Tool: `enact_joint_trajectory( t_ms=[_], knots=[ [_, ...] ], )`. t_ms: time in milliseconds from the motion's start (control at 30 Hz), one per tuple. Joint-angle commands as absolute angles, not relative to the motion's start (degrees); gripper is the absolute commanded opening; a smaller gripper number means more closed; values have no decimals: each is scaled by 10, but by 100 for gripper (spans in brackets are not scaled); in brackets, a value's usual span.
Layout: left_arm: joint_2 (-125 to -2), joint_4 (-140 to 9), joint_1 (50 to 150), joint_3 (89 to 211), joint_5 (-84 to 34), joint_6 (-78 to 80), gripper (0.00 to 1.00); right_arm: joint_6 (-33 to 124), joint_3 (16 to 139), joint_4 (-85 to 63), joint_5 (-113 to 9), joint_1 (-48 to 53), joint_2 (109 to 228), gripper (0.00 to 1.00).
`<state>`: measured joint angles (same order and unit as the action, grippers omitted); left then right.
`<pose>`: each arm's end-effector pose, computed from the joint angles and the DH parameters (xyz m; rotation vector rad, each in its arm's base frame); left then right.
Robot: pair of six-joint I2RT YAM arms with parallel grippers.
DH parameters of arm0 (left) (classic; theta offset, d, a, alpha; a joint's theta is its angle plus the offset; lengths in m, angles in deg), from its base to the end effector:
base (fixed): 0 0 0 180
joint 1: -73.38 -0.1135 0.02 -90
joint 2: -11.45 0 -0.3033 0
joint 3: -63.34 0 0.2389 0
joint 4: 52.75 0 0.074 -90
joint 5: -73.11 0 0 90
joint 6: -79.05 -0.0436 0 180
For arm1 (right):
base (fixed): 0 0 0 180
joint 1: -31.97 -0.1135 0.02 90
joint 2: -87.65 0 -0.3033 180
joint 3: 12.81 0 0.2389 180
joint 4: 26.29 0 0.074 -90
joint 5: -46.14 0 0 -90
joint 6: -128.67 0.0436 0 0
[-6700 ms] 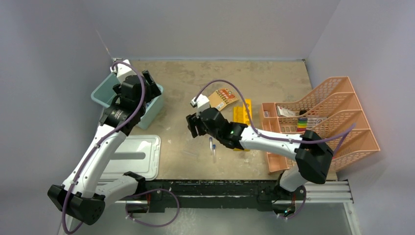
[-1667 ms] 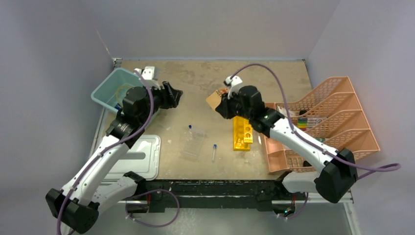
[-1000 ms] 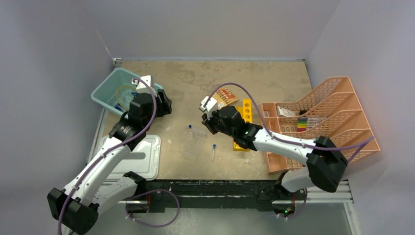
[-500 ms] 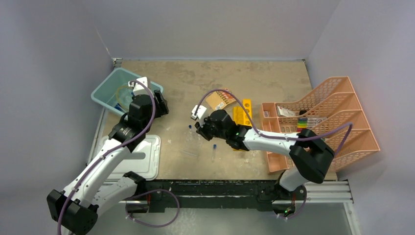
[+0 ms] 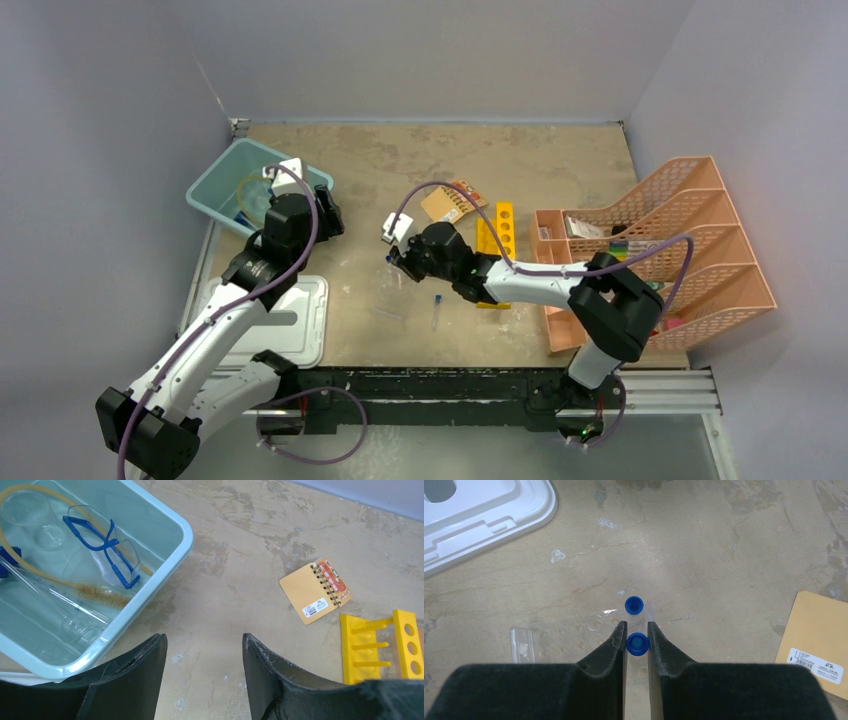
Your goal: Organize the chemistry lab equipment
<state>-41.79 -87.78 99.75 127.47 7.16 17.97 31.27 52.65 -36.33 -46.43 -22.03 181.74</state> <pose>0.1664 -0.0627 0.3551 -0.3110 1.9350 -0.2171 0.2116 0.2946 0.2641 -1.0169 1.6514 0.5912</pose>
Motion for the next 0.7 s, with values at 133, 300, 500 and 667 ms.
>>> enact_joint_trajectory(
  t_ms=[133, 300, 500, 667],
  knots=[
    [-415, -861, 997, 1276, 75, 180, 56, 302, 553, -400, -473, -223, 1823, 9],
    [-414, -862, 997, 1275, 75, 180, 56, 303, 561, -375, -481, -223, 1830, 11],
    [-414, -861, 997, 1275, 74, 181, 56, 309, 577, -343, -483, -223, 1841, 12],
    [-415, -861, 997, 1274, 73, 180, 56, 310, 582, -327, -477, -223, 1840, 12]
  ],
)
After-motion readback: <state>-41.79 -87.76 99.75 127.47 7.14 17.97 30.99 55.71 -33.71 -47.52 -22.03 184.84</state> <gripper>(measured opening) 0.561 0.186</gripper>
